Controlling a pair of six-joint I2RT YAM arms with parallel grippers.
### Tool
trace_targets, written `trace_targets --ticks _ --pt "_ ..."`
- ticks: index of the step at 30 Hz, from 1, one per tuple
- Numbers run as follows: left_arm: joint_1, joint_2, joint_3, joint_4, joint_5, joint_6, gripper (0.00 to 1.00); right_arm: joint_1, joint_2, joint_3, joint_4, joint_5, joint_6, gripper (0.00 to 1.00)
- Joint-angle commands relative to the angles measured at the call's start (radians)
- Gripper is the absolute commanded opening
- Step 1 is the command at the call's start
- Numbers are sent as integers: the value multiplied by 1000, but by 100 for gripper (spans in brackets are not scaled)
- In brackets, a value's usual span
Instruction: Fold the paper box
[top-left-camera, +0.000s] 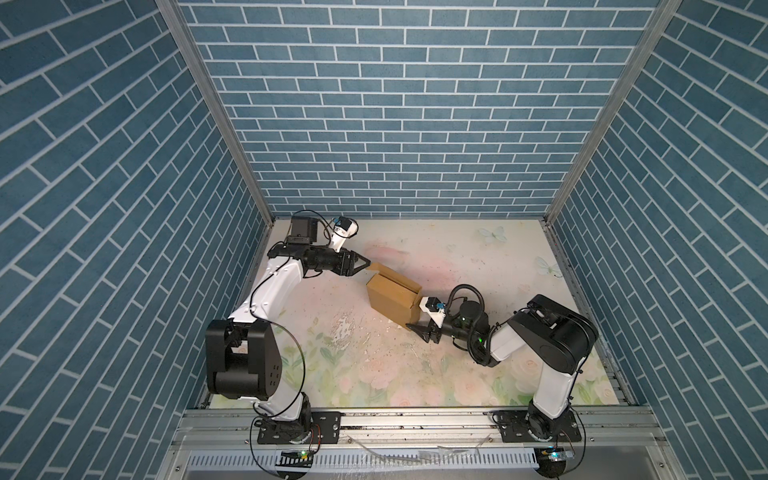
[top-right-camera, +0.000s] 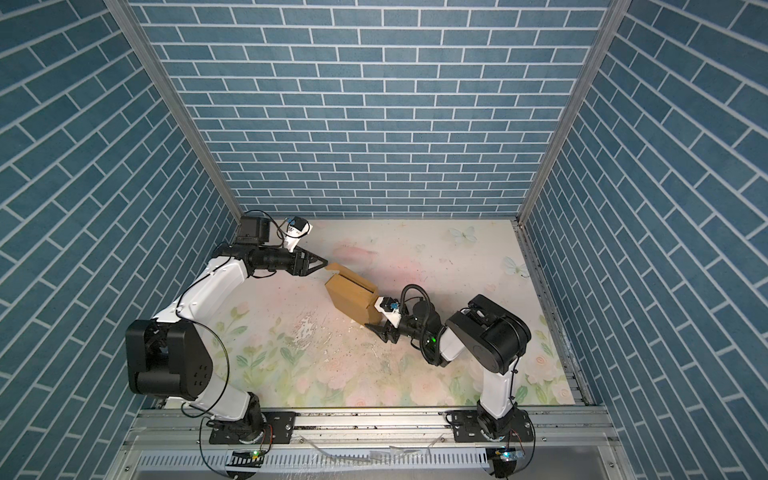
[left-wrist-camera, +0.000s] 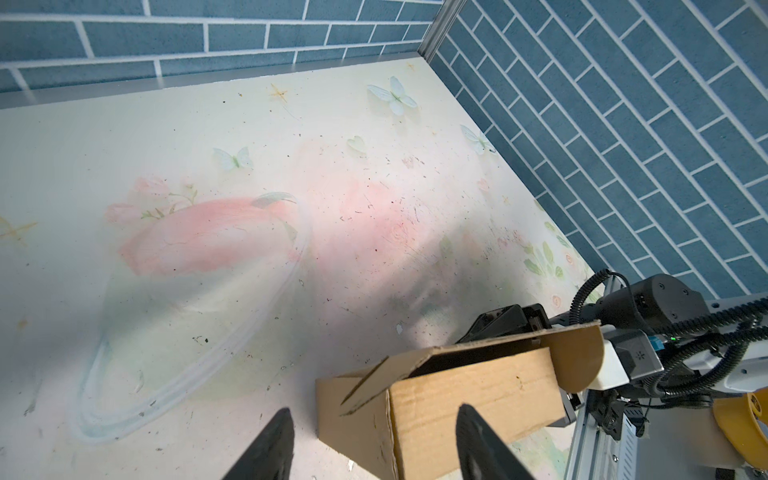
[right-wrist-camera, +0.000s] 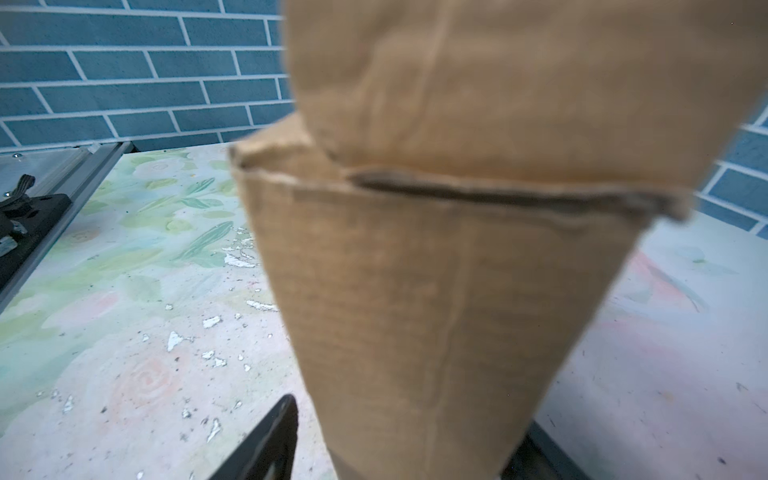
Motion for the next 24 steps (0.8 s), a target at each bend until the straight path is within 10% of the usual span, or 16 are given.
trace_targets --ticks 1,24 --pt "-6 3 27 -46 6 23 64 -5 -45 -26 19 23 -23 74" --pt "31 -93 -57 -8 7 11 68 -2 -43 109 106 19 23 79"
